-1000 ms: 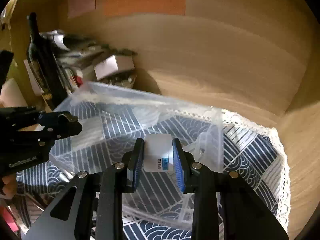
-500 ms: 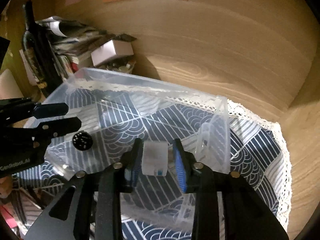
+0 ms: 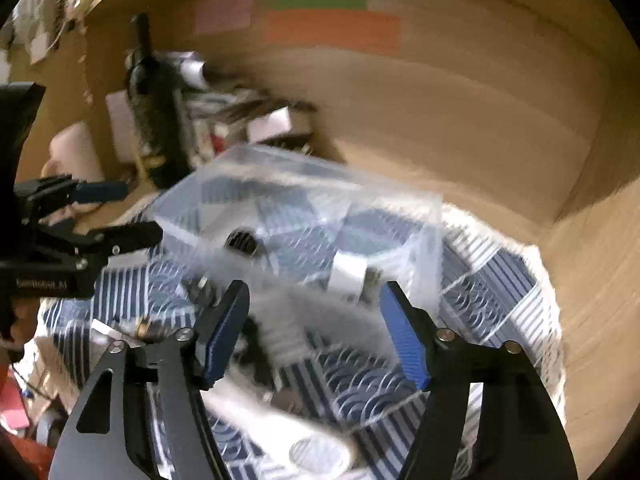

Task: Organize rigid objects
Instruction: 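Grasp the silver metal tube with the left tool while the right tool grasps the white flashlight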

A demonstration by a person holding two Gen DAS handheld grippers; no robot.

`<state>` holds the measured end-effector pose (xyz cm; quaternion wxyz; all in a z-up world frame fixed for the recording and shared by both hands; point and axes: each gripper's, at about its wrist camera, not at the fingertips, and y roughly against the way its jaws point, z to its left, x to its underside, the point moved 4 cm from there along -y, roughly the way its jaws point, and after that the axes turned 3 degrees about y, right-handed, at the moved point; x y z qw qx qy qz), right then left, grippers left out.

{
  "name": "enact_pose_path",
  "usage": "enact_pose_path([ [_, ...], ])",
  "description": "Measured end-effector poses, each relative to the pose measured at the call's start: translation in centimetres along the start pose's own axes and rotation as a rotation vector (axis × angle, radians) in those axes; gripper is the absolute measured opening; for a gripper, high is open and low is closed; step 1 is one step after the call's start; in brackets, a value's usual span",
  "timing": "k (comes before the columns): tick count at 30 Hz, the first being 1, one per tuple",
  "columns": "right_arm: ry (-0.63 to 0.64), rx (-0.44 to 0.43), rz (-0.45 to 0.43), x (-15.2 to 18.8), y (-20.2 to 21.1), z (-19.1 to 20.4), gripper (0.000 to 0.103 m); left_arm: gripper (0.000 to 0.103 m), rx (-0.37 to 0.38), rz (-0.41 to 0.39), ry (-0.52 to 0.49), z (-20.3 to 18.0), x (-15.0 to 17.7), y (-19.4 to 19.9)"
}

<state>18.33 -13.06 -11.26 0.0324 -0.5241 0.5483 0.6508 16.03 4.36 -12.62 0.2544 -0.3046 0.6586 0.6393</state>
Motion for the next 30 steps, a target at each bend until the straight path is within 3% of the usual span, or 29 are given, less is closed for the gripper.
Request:
enact_pose_path([
  [8,0.027,-0.059,0.147,5.1,-2.3,1.9,0.068,0.082,0.037,0.106,-0.006,-0.7,5.6,-1.3],
  [11,0.028,-0.079,0.158,5.8,-2.3,2.0,0.072,0.082,0.067,0.151,-0.007,-1.3,7.6,-1.9],
  [15,0.083,-0.041,0.193,6.9,-2.5,2.4,0.072,0.072,0.067,0.175,-0.023,-1.8,9.3,-2.1],
  [17,0.077,-0.041,0.221,7.7,-2.9,2.4,0.061,0.068,0.067,0.168,-0.036,-2.2,9.7,-1.5],
  [19,0.050,-0.077,0.227,8.1,-2.7,2.3,0.053,0.058,0.081,0.167,-0.045,-2.6,10.1,-0.7],
  [23,0.066,-0.089,0.226,8.2,-2.2,2.8,0.043,0.043,0.093,0.168,-0.083,-3.6,11.0,0.2],
  [27,0.078,-0.098,0.222,7.9,-2.3,3.3,0.041,0.038,0.106,0.158,-0.094,-4.2,10.8,0.0],
  [30,0.067,-0.101,0.204,7.5,-2.5,3.7,0.041,0.022,0.100,0.141,-0.087,-4.3,10.2,-0.6],
])
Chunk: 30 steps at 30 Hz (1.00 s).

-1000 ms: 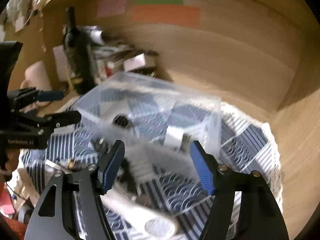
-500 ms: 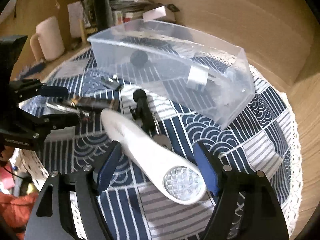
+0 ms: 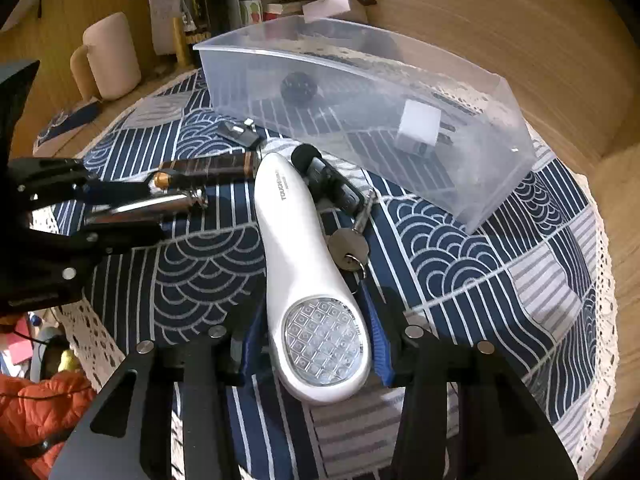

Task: Organize rigid objects
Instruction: 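Grasp the silver metal tube with the left tool while the right tool grasps the white flashlight, then lower the silver tube into the box with the left tool while the right tool places the flashlight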

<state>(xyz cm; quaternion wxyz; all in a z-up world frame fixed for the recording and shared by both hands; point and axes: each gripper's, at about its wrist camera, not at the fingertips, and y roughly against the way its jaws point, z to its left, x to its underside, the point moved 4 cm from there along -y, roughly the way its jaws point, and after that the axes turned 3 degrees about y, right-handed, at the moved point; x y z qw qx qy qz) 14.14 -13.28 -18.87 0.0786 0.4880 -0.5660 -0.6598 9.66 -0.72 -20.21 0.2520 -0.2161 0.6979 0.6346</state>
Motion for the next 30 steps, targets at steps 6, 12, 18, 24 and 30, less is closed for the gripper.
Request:
enact_pose_path([
  [6,-0.057,-0.008,-0.068,0.3,1.9,-0.2,0.037,0.016,0.024,-0.012,0.039,0.3,-0.4,0.0],
  [12,-0.088,0.012,-0.157,0.3,5.4,-0.6,0.037,0.016,0.023,-0.054,0.069,0.9,-1.1,1.4],
  [18,-0.090,0.043,-0.235,-0.9,7.9,-1.4,0.037,0.016,0.022,-0.124,0.090,1.5,-2.8,3.5],
  [24,-0.110,0.067,-0.313,-2.6,10.0,-2.5,0.037,0.015,0.013,-0.204,0.108,2.1,-5.1,5.7],
  [30,-0.102,0.073,-0.379,-4.1,12.3,-2.8,0.037,0.016,0.018,-0.271,0.120,2.4,-7.1,7.6],
])
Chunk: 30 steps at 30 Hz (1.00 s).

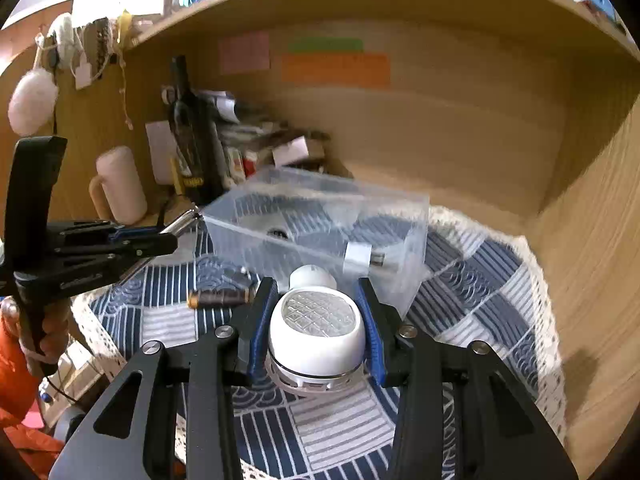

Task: Organize rigid objects
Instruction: 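Lower the silver tube into the box with the left tool while the right tool places the flashlight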

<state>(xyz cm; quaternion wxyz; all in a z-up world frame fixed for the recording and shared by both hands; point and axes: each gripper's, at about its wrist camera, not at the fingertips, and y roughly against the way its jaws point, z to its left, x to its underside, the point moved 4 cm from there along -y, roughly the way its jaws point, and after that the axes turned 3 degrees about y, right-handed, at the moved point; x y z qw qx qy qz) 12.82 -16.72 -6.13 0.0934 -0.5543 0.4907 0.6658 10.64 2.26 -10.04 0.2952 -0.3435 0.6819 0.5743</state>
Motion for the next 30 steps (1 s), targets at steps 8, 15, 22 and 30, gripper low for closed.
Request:
enact_pose_path([
  [8,0.019,0.019,-0.049,-2.9,-0.9,-0.8,0.037,0.016,-0.020,-0.050,-0.008,-0.1,-2.8,-0.3],
  [15,0.009,-0.006,-0.010,-4.3,-5.5,-1.9,0.037,0.016,-0.064,-0.026,-0.007,0.7,-4.8,-3.5],
  [22,0.031,-0.049,0.062,-4.6,-10.7,-1.6,0.037,0.016,-0.092,0.033,-0.018,1.4,-6.1,-7.6],
  [30,0.064,-0.106,0.147,-4.5,-15.1,-1.6,0.037,0.016,-0.107,0.139,-0.016,2.5,-5.6,-12.5],
])
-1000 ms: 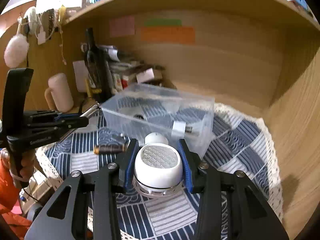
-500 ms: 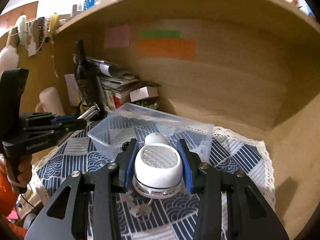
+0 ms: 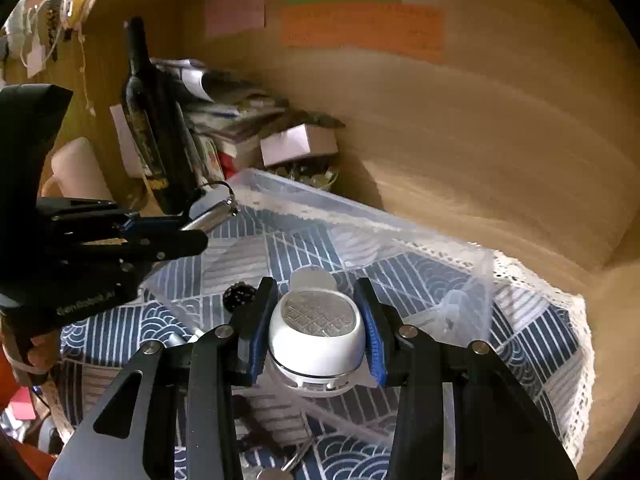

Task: Organize rigid objects
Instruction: 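Lower the silver tube into the box with the left tool while the right tool places the flashlight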

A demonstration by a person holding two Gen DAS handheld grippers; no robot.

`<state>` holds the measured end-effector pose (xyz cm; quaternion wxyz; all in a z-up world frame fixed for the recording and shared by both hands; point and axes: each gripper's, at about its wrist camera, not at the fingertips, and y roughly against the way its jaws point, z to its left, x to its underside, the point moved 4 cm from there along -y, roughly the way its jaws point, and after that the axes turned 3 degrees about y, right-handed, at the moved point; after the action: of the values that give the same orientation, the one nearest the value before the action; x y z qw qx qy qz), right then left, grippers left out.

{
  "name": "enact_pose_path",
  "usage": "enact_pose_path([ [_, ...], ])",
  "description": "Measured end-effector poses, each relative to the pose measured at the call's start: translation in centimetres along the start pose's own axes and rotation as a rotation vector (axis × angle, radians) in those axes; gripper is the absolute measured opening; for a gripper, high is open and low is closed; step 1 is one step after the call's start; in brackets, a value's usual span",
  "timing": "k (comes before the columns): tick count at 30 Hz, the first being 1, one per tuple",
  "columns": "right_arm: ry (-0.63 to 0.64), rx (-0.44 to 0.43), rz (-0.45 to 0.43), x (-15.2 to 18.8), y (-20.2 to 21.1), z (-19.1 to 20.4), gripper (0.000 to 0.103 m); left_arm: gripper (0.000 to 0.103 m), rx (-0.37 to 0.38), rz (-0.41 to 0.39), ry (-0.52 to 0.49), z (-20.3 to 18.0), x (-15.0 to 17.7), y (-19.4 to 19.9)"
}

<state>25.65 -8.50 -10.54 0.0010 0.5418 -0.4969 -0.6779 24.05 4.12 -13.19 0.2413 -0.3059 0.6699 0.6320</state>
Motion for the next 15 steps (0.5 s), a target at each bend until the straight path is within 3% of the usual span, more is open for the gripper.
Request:
enact_pose_path([
  [15,-0.058,-0.006,0.142,0.9,-3.7,-3.2,0.037,0.016,0.010,0.048,-0.005,-0.2,-0.2,-2.5],
])
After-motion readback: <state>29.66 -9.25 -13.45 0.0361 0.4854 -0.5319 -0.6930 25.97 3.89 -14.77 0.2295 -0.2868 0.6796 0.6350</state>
